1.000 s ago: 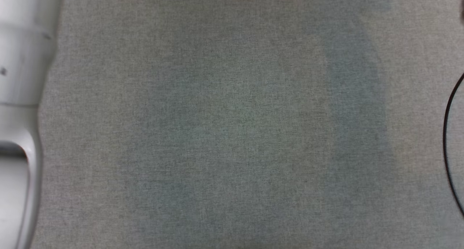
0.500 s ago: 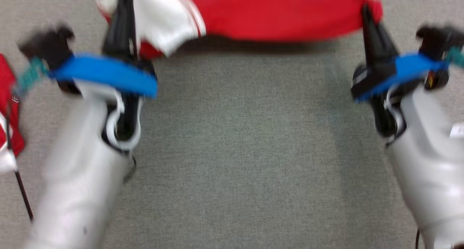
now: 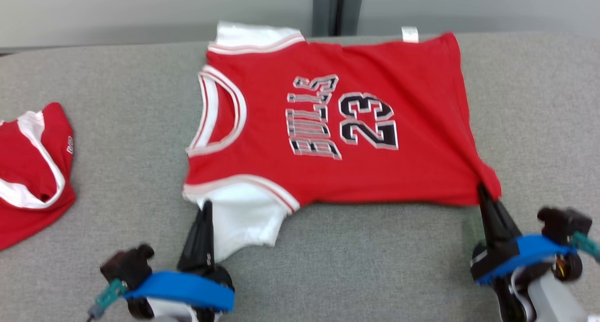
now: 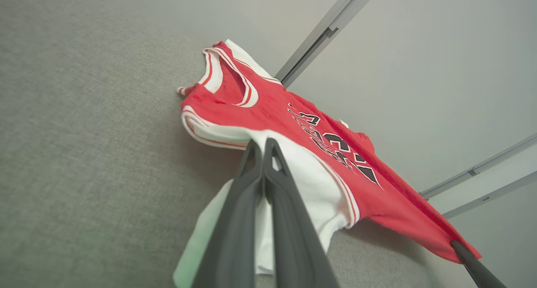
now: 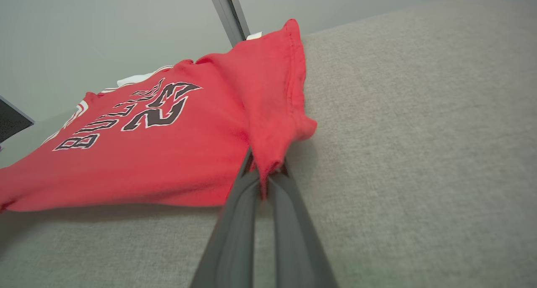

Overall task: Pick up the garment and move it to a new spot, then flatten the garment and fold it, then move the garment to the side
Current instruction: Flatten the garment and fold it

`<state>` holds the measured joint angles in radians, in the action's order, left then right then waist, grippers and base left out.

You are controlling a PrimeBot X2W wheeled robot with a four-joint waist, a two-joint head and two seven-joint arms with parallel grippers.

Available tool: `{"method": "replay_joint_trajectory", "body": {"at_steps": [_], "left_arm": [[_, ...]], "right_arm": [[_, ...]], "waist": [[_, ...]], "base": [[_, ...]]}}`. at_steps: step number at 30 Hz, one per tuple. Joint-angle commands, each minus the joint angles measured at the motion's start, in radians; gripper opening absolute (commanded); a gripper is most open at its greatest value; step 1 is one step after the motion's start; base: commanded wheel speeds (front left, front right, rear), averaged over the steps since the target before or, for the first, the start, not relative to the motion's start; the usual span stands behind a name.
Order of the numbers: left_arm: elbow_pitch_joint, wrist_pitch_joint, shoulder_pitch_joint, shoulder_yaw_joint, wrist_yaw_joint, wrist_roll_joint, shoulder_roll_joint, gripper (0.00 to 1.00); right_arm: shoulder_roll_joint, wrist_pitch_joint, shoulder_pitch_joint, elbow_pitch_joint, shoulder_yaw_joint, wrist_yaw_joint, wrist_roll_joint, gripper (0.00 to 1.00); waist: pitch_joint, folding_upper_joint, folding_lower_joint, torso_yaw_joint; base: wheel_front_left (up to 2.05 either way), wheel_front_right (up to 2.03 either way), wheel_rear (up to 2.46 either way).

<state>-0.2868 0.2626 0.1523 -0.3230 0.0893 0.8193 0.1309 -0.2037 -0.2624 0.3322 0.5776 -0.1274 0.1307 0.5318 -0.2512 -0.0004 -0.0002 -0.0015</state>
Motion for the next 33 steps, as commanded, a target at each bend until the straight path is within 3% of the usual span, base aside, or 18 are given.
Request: {"method": "replay_joint_trajectory", "body": {"at_steps": [1, 10, 16, 25, 33], "left_arm": [[0.024, 0.0, -0.047, -0.007, -0.01, 0.002, 0.001, 0.0], [0.142, -0.054, -0.232, -0.041, -0.042, 0.028, 0.02, 0.0], [0.181, -0.082, -0.255, -0.057, -0.053, 0.024, 0.037, 0.0], [0.175, -0.099, -0.19, -0.054, -0.028, 0.028, 0.057, 0.0], [0.139, -0.131, -0.094, -0.059, -0.011, 0.017, 0.084, 0.0]], "right_arm": [[-0.006, -0.004, -0.068, -0.023, 0.019, 0.0, -0.016, 0.0], [0.016, 0.025, -0.295, -0.139, 0.127, 0.0, -0.053, 0.0], [0.054, 0.073, -0.36, -0.216, 0.177, 0.0, -0.075, 0.0], [0.073, 0.135, -0.331, -0.28, 0.171, 0.0, -0.122, 0.0], [0.054, 0.165, -0.25, -0.249, 0.137, 0.0, -0.147, 0.0]], "waist": [[0.024, 0.0004, 0.0002, -0.002], [0.09, 0.0004, 0.0002, 0.007], [0.1, 0.0004, 0.0002, 0.005], [0.113, 0.0004, 0.0002, -0.009], [0.105, 0.0004, 0.0002, -0.021]], "base": [[0.0, 0.0, 0.0], [0.0, 0.0, 0.0], [0.0, 0.0, 0.0], [0.0, 0.0, 0.0], [0.0, 0.0, 0.0]]}}
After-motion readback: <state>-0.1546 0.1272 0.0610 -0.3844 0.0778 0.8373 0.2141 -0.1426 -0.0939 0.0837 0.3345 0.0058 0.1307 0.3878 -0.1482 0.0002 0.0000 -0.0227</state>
